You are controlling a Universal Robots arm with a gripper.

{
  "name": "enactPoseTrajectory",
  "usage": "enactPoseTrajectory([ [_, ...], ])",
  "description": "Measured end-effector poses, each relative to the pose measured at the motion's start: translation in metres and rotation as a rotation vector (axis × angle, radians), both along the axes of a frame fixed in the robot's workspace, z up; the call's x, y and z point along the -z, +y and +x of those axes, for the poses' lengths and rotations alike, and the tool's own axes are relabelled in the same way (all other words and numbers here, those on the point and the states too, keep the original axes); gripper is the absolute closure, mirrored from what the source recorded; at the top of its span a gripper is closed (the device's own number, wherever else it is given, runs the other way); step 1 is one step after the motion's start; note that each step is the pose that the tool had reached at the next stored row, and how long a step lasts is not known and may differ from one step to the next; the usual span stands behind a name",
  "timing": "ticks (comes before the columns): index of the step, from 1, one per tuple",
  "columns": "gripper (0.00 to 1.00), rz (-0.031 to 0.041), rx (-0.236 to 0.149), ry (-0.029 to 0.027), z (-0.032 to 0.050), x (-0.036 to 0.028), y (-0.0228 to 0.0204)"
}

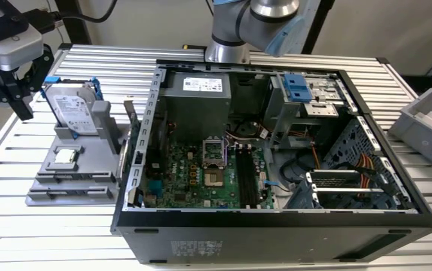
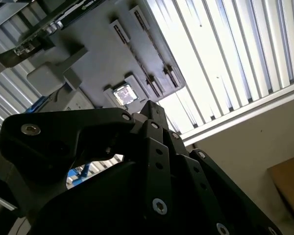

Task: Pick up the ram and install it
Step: 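Pick up the ram and move it above insertion slot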

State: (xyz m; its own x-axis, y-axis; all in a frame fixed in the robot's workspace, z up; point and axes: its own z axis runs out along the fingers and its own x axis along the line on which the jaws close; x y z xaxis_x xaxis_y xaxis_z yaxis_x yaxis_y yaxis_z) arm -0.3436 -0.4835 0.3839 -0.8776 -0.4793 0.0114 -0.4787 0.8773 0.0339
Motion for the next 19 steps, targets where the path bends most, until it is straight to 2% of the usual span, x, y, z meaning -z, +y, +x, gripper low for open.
enactPoseTrajectory([
  [19,1.0,-0.0001,-0.019,0.0,0.0,0.0,0.0005],
])
